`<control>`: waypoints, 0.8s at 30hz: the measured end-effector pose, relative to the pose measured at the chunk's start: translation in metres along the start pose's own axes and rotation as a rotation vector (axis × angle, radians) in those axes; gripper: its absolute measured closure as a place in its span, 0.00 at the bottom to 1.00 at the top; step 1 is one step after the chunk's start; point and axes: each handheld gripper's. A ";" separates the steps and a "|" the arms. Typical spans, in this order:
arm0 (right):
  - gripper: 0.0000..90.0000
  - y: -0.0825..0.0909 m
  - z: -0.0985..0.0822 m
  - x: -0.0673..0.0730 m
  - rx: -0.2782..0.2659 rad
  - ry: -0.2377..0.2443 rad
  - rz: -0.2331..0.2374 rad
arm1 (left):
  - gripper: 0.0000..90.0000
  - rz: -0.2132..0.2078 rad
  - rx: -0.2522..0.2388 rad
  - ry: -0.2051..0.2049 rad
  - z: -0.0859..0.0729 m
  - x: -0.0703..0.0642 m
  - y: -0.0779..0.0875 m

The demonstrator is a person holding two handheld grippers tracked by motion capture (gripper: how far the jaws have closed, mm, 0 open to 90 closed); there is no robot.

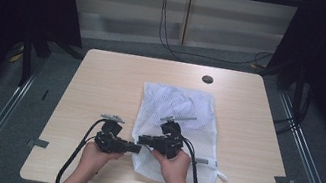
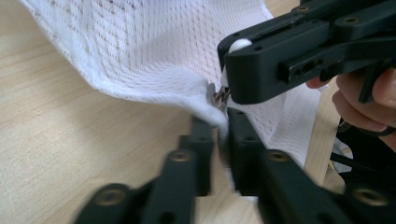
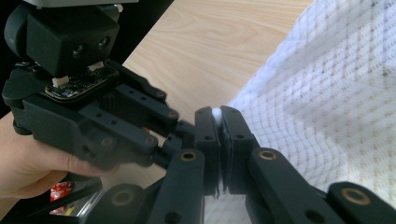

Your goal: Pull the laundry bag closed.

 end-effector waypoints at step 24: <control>0.97 0.010 -0.005 -0.007 -0.003 -0.002 -0.008 | 0.98 -0.023 -0.010 0.031 0.000 -0.002 0.002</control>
Point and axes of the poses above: each handheld gripper's, and its own axes: y roughly backward along the jaws, z roughly out of its top, x roughly to its left, and after that the axes turned 9 degrees about x, right-handed
